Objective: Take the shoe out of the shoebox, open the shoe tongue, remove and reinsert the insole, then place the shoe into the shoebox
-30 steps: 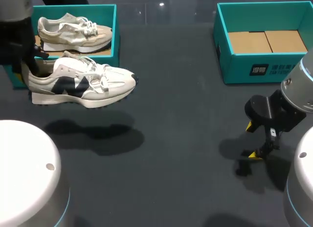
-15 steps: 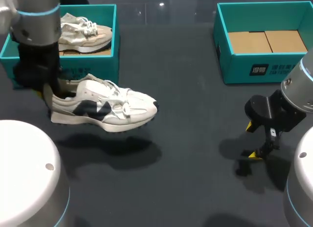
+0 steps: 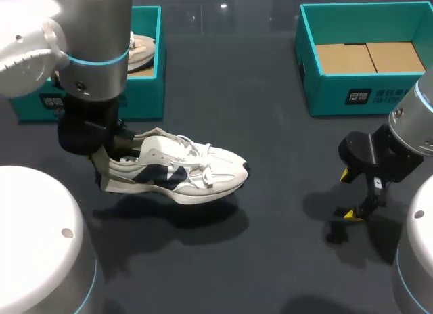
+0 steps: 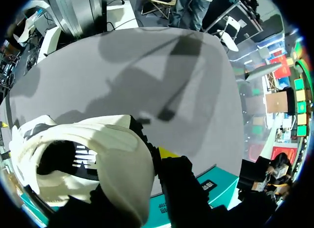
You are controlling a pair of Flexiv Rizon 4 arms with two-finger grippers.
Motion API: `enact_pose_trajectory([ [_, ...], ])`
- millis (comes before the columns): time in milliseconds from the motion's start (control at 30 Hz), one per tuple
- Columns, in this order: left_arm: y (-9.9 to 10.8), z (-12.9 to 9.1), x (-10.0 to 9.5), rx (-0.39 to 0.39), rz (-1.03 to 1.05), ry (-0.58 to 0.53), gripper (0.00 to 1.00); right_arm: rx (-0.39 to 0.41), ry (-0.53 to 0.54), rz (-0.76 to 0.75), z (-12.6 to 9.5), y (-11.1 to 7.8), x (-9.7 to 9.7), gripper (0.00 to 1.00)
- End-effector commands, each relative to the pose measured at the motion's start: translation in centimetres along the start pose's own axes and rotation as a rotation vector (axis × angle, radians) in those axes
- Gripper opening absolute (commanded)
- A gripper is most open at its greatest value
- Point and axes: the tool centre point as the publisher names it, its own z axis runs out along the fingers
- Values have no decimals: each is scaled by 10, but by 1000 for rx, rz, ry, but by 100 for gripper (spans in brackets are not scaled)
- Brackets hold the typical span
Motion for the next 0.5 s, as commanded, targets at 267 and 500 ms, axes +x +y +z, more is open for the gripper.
enact_pose_trajectory([
  [267, 6, 34, -59, -17, -18, 36, 0, 0, -2, 0, 0, 0, 1, 100],
  [500, 14, 43, -92, -16, -9, 11, 0, 0, -2, 0, 0, 0, 1, 100],
])
